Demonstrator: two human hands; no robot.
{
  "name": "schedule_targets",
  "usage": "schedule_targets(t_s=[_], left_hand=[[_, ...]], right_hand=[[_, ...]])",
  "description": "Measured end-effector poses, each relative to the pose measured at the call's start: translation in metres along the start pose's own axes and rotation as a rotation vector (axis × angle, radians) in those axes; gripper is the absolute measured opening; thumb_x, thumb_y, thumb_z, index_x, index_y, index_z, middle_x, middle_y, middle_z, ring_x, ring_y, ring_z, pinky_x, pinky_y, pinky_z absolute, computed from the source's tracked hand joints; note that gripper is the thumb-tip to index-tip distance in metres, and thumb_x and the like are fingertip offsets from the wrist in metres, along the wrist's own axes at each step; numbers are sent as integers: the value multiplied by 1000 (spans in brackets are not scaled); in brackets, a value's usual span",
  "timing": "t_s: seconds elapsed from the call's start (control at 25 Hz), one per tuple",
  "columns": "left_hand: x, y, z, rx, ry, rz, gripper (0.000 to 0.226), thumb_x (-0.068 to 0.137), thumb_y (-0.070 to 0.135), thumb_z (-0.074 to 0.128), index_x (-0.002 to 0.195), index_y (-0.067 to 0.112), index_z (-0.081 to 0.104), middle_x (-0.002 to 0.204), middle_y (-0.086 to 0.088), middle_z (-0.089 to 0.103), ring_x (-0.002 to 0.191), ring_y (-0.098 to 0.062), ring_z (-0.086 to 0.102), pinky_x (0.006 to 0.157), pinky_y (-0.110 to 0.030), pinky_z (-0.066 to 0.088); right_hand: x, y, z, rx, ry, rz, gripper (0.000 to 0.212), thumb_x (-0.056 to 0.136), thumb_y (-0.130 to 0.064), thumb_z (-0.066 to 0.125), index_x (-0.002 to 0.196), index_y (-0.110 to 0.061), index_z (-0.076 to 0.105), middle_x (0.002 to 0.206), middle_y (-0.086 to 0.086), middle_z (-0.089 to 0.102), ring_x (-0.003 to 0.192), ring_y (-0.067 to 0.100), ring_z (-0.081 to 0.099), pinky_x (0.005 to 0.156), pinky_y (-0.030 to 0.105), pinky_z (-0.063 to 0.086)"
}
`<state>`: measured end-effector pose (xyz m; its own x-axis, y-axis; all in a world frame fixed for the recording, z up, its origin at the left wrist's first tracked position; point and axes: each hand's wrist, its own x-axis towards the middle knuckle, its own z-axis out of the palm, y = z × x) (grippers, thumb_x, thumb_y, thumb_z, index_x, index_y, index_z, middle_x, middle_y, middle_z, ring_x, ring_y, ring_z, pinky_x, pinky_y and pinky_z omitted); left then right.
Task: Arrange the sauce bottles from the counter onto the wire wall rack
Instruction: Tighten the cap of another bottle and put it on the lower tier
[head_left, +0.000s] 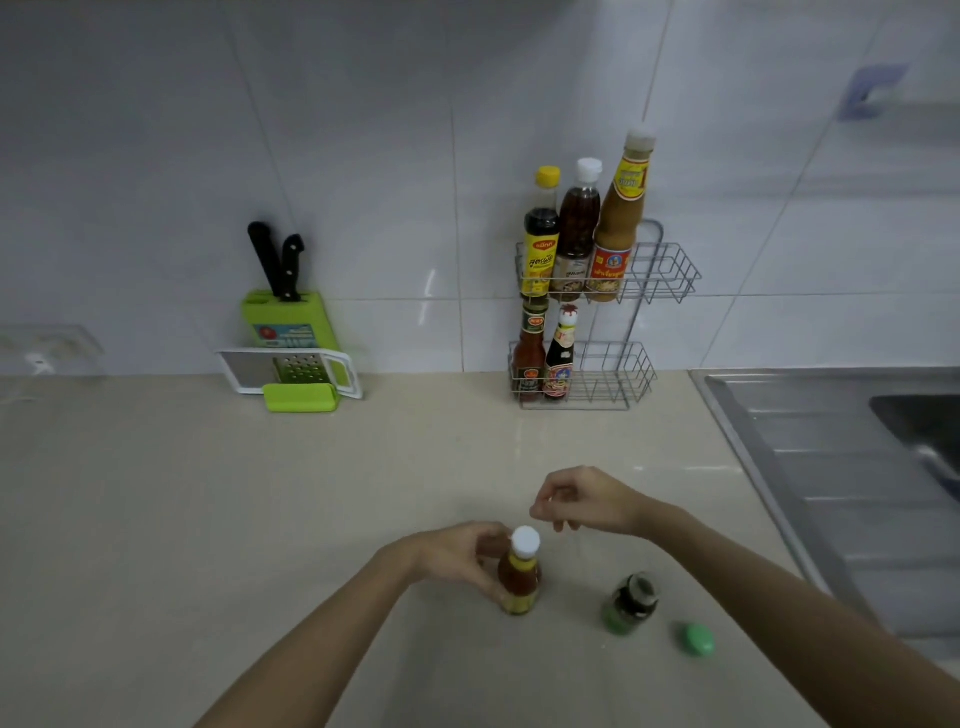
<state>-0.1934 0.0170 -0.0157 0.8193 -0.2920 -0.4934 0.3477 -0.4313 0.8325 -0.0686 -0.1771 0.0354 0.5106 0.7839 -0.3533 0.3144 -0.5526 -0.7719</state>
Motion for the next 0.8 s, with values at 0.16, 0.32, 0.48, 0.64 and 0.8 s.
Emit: schedule_targets(t_s=[0.16,0.32,0.48,0.64,0.8], left_hand=[[-3,2,29,-92,173,121,49,64,22,85,100,38,56,101,13,65,101,-8,63,96,-31,50],[-1,0,31,-203,285,186,48,73,18,78,118,19,60,111,3,68,111,-15,64,99,-31,50],[2,24,8,-236,319,216,44,78,17,75,119,10,60,111,1,67,107,-14,63,100,-34,49],[1,80,-40,-136,370,274,33,80,22,74,111,17,63,107,2,67,104,-15,62,98,-34,49],[-5,133,-75,-53,387,349,29,83,22,71,111,20,62,108,-1,67,101,-13,64,83,-20,53]], right_hand=[[-15,-19,11,-2,-49,-95,28,71,-34,80,89,-15,69,73,-5,63,67,7,56,63,21,46],[-17,-32,6,-228,20,-168,33,73,-42,77,96,-20,67,90,-3,67,77,9,61,73,27,51],[-8,-62,-24,-460,90,-210,33,90,-38,59,110,-12,66,100,4,69,74,13,65,72,29,50],[4,-112,-77,-727,148,-244,33,95,-36,52,113,-10,62,95,4,64,77,17,60,70,31,44],[3,-152,-125,-932,219,-258,31,96,-36,48,106,-10,63,102,7,66,91,24,61,74,35,45]])
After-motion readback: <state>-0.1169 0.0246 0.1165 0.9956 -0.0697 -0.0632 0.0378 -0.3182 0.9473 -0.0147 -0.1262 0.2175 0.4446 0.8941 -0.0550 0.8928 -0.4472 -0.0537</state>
